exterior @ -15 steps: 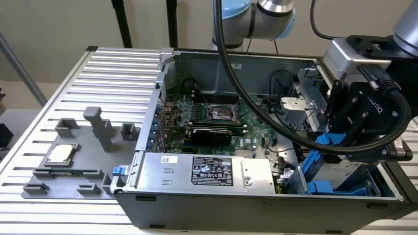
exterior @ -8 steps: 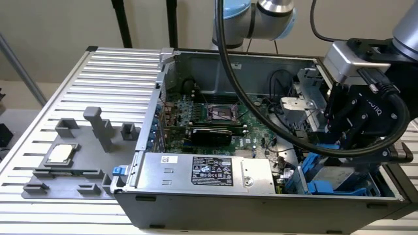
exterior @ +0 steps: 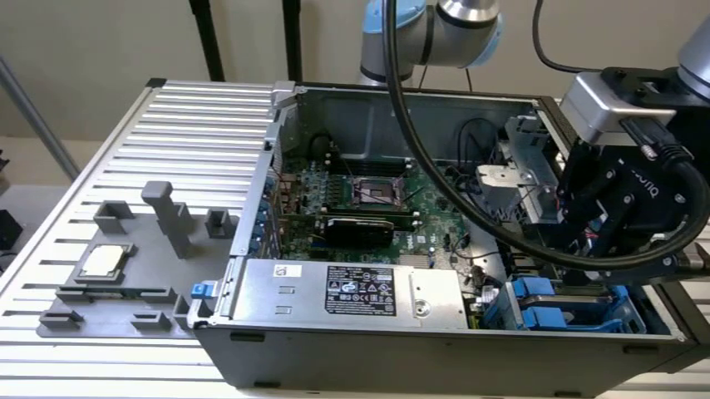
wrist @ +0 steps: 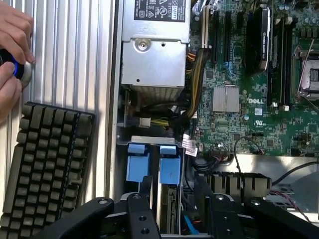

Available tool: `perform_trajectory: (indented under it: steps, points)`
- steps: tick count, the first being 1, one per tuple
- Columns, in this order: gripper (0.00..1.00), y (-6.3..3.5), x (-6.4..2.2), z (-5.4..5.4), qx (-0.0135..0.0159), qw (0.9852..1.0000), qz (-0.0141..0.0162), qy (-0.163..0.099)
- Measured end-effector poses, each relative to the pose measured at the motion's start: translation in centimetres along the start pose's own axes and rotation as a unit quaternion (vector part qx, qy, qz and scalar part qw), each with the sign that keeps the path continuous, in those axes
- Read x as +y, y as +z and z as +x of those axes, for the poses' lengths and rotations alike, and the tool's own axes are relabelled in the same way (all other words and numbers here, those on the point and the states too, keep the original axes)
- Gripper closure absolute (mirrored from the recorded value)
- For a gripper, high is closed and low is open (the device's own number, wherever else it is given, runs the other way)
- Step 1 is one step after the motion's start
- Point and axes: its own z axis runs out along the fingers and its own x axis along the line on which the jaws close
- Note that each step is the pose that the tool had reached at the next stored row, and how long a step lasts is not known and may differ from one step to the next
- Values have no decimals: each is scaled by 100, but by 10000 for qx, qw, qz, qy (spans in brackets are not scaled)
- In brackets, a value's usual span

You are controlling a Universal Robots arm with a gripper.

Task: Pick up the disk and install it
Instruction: 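Insert the first disk wire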

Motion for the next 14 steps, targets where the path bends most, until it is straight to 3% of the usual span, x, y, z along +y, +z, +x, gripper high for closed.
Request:
perform_trajectory:
  steps: [14]
  points:
    - [0, -1, -6, 0, 0, 10000, 0, -1]
